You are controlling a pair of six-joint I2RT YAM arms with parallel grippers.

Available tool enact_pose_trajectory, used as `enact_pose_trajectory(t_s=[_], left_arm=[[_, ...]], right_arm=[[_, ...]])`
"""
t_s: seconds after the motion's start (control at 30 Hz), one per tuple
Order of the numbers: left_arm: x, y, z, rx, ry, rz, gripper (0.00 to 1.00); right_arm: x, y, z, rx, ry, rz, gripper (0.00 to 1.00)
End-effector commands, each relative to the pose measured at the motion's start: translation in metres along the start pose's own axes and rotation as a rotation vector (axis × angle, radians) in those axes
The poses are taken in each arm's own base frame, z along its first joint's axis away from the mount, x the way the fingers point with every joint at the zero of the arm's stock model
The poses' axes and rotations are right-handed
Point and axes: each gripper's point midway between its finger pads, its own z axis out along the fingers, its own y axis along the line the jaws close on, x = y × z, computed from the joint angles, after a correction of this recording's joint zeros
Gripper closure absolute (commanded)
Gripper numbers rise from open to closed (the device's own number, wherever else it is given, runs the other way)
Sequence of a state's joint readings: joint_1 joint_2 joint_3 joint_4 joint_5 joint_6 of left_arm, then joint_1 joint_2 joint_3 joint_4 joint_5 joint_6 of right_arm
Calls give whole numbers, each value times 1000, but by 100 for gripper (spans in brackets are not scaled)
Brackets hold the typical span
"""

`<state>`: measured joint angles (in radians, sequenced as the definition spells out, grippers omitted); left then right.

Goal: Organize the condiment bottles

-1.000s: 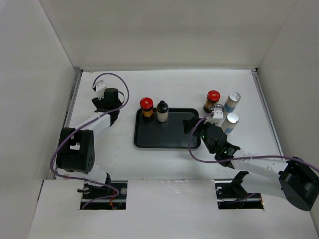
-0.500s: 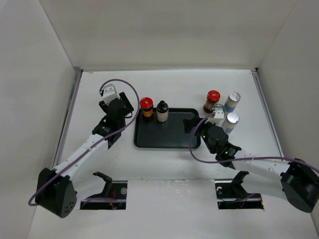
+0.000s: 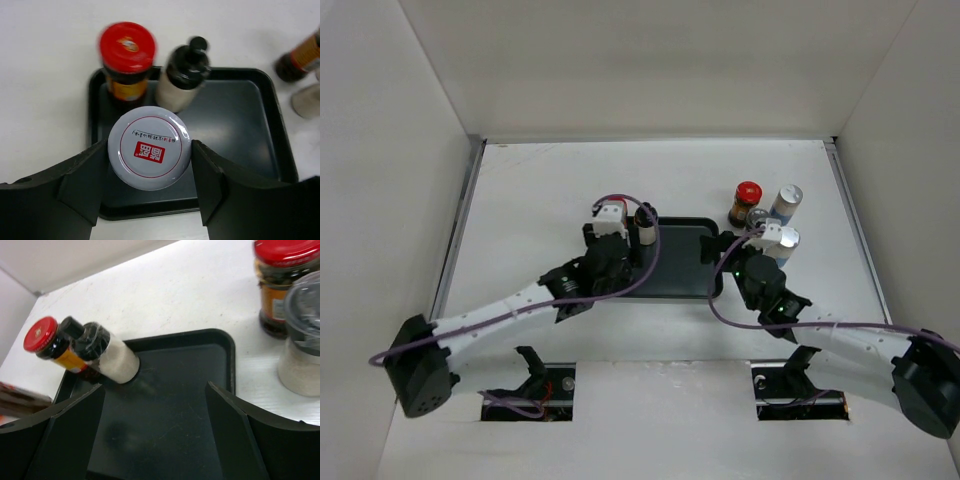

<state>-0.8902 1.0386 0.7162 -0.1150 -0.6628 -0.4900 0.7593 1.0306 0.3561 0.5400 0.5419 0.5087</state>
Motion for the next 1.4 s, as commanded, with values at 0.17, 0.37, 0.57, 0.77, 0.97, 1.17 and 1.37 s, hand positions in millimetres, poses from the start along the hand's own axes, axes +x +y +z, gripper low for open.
enact_pose_trajectory(t_s=[0.17, 0.37, 0.57, 0.77, 0.97, 1.17, 1.37], left_arm=[[-46, -131, 42, 252, -156, -113, 58], [-35, -168, 91, 262, -166, -52, 58], [-21, -174, 138, 221, -146, -15, 58], [-13, -160, 162, 170, -138, -4, 58], [-9, -154, 170, 151, -133, 18, 47], [-13, -156, 161, 151, -142, 20, 23], [-13, -159, 153, 159, -143, 21, 18]], right_arm=[[-45, -23, -15, 100, -127, 89, 48], [-47, -30, -23, 116, -134, 91, 50], [-48, -35, -27, 118, -145, 93, 47], [-44, -40, -26, 126, -141, 90, 45], [-42, -40, -24, 124, -139, 86, 43], [-44, -41, -25, 124, -141, 88, 34], [-47, -40, -28, 128, -138, 82, 33]])
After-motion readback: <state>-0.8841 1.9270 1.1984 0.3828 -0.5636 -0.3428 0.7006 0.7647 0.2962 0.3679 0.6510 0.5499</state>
